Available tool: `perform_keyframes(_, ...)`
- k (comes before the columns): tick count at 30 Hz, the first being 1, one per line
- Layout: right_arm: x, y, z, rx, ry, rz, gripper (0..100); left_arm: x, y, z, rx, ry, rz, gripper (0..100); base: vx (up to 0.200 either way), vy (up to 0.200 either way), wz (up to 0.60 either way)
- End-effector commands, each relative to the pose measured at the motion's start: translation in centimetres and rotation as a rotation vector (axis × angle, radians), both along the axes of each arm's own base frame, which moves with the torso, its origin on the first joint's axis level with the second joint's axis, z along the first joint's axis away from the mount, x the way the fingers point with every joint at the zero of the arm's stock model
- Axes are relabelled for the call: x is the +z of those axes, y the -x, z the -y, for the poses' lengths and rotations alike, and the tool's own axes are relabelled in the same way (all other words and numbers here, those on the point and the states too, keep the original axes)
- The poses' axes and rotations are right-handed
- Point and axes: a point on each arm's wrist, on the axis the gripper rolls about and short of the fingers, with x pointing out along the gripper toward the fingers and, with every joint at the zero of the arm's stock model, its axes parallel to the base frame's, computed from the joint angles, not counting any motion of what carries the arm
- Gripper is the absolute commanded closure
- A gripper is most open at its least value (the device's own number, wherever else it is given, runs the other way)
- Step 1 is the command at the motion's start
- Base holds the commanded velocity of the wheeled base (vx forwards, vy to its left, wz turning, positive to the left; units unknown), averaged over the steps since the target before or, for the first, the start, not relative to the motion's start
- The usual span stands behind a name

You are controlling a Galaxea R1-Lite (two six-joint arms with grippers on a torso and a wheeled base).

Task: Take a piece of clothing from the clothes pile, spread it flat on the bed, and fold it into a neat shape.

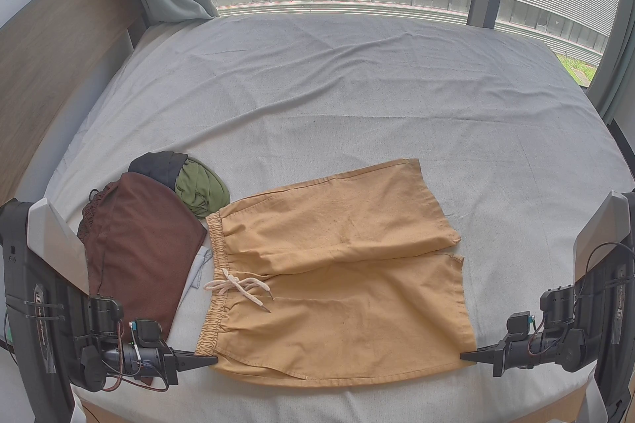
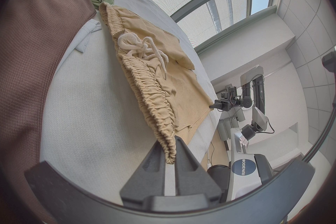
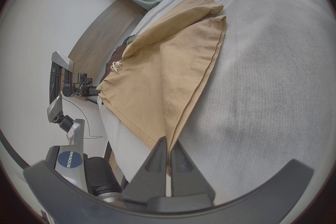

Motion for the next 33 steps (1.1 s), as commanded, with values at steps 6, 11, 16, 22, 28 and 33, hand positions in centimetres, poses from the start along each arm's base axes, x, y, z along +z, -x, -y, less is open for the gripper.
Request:
perform_keyframes(6,0.0,1.0,0.3,0.031,0.024,-0.025,100,-0.8,0.8,-0.3,-0.024,-0.031,0.014,100,0.000,0.000,0.00)
perform_keyframes(11,0.4,0.7,0.3,0.057,-0.017,0.015,100,-1.0,0.6,-0.4,-0.037,-0.039,0.045,100,0.000,0.000,0.00)
perform_keyframes(16,1.6,-0.1,0.1,0.053,-0.047,0.086,100,-0.7,0.1,-0.2,-0.043,-0.036,0.069,100,0.000,0.000,0.00)
perform_keyframes(22,3.4,-0.6,-0.2,0.053,-0.094,0.144,100,0.6,-0.7,0.2,-0.036,-0.012,0.092,100,0.000,0.000,0.00)
perform_keyframes(28,4.4,-1.3,-0.4,0.046,-0.118,0.175,100,3.5,-1.8,0.8,0.017,0.076,0.067,100,0.000,0.000,0.00)
perform_keyframes(33,4.4,-1.5,-0.6,0.044,-0.137,0.163,100,4.1,-2.2,1.0,0.021,0.090,0.075,100,0.000,0.000,0.00)
